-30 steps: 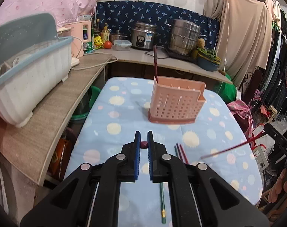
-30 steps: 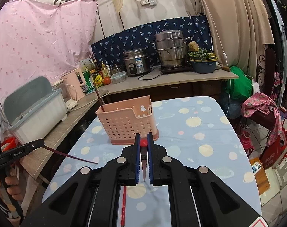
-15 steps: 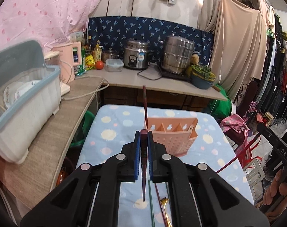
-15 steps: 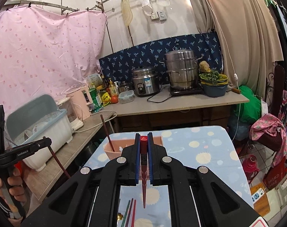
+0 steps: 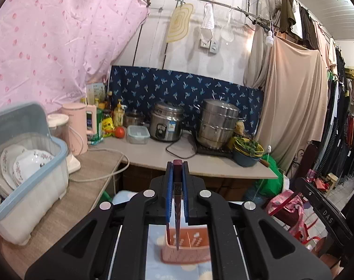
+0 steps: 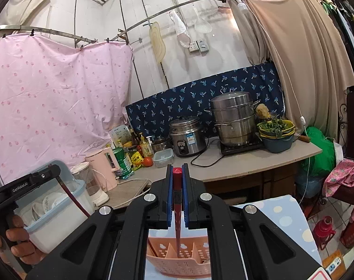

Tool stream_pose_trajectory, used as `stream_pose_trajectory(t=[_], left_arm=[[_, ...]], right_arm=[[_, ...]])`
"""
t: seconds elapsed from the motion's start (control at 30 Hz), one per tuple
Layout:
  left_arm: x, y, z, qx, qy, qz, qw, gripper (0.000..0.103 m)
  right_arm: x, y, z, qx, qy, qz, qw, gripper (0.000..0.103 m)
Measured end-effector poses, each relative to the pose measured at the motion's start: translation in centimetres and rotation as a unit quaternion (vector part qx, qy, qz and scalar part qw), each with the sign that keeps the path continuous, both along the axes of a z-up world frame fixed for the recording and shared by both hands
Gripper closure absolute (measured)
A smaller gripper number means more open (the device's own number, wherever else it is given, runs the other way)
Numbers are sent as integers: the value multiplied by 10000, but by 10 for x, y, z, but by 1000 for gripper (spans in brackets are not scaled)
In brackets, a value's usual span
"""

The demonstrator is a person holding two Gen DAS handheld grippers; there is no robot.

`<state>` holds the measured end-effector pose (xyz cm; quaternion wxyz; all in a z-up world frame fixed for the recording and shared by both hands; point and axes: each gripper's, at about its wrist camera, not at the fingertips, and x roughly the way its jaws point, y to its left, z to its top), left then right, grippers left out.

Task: Organize utensils
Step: 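Carry the red chopstick into the pink holder with the right gripper while the left gripper inserts its chopstick, then open both grippers to release the chopsticks in the holder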

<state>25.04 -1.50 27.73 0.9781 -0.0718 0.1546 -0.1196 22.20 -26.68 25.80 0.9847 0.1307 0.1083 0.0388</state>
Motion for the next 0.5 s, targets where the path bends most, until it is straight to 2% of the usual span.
stream_pose_trajectory(t=[0.1, 0.27, 0.5], left_arm=[[14, -11, -2, 112, -112, 88, 9998, 96], [40, -28, -27, 116, 130, -48, 9998, 96], [66, -40, -71, 298, 522, 27, 9982, 96]], right_arm=[[19, 4, -3, -3, 59, 18, 10000, 96], [43, 10, -24, -85, 335, 30, 9994, 96], [63, 10, -61, -132, 768, 86, 9969, 96]])
